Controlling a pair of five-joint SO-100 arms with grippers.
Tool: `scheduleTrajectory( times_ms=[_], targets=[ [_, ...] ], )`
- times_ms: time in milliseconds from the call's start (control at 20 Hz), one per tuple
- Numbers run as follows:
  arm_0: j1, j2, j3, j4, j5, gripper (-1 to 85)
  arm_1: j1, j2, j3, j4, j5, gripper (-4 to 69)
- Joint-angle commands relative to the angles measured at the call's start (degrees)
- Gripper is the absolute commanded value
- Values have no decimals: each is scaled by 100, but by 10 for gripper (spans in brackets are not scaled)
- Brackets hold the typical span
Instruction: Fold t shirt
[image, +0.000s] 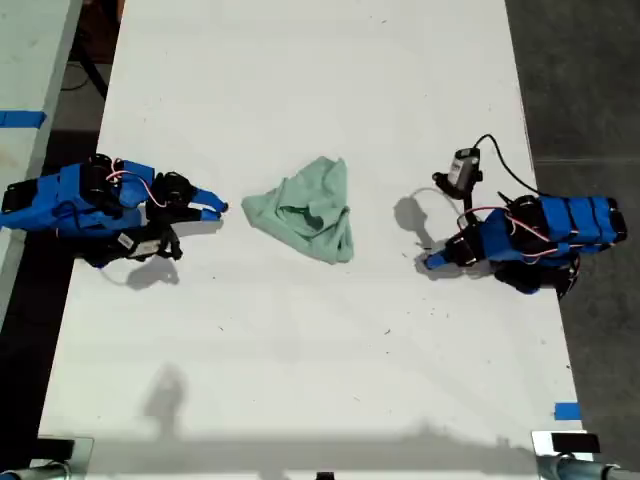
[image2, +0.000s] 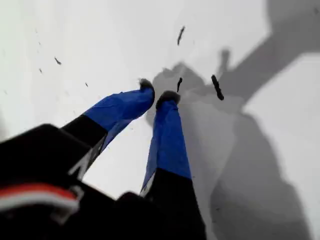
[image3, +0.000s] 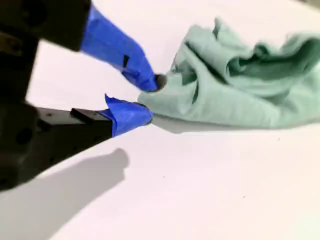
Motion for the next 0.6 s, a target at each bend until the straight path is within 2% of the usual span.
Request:
scheduleTrajectory(
  times_ms=[0, 100, 200, 550],
  targets=[
    [-167, 149, 229, 9, 2180, 146, -105, 44, 255, -193, -1336, 39],
    [-211, 149, 229, 9, 3331, 143, -105, 44, 255, -193, -1327, 39],
    [-211, 149, 229, 9, 4113, 141, -105, 44, 255, -193, -1327, 39],
    [-185, 149, 229, 9, 4192, 139, -105, 44, 264, -193, -1327, 39]
  ],
)
